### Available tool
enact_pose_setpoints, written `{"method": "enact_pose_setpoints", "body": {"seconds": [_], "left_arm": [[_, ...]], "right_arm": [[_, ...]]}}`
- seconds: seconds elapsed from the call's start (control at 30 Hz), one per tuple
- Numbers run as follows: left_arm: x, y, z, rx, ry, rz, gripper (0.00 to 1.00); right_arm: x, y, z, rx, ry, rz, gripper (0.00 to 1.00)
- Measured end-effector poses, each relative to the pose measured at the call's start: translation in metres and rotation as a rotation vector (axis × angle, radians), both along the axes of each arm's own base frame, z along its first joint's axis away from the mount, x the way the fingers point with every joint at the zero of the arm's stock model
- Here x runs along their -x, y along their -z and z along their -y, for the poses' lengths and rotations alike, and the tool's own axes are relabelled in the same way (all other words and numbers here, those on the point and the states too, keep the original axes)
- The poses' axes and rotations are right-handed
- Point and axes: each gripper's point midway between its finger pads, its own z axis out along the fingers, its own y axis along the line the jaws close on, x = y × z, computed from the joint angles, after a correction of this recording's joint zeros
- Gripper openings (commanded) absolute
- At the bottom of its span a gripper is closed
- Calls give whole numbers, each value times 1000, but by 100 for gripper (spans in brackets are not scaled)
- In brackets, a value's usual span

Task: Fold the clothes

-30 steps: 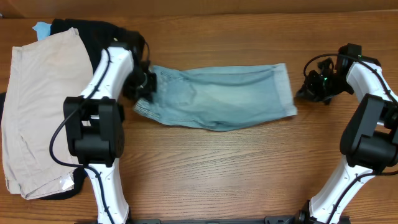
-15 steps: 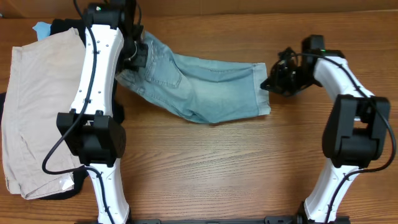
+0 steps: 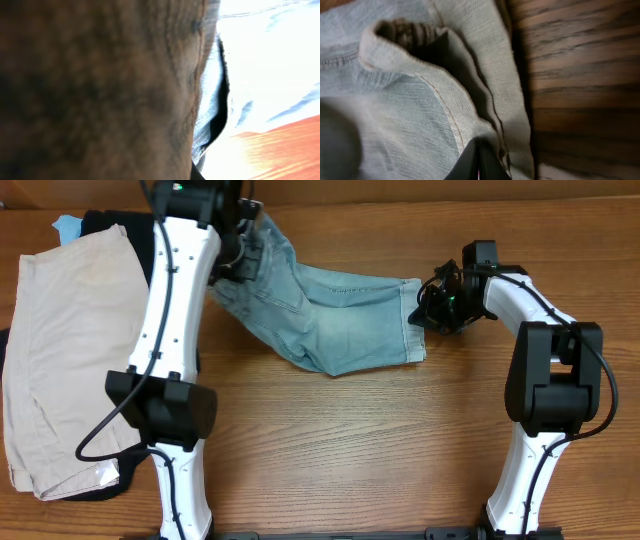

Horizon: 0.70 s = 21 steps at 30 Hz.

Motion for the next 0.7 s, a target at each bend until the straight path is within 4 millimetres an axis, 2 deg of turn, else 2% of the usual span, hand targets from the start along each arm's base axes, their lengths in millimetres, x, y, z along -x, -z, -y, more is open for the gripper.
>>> {"method": "enact_pose_setpoints", "body": {"seconds": [0.1,0.27,0.47,0.6,0.67,0.7], "left_arm": [[-1,-2,22,37,39,16,4],[-6,-10,73,154,70,69,4],[2,-17,127,243,140,98,12],[17,-9,160,259,193,66,16],[23,3,173,251,217,37,11],[26,9,177,242,224,20,5]], "right_arm": [[0,0,0,-4,9,-9,4],[0,0,-1,-7,19,-17,4],[0,0,-1,-8,20,-19,4],[0,0,-1,-8,20,-19,4],[0,0,-1,-8,20,-20,4],[0,0,-1,-8,20,-20,4]]}}
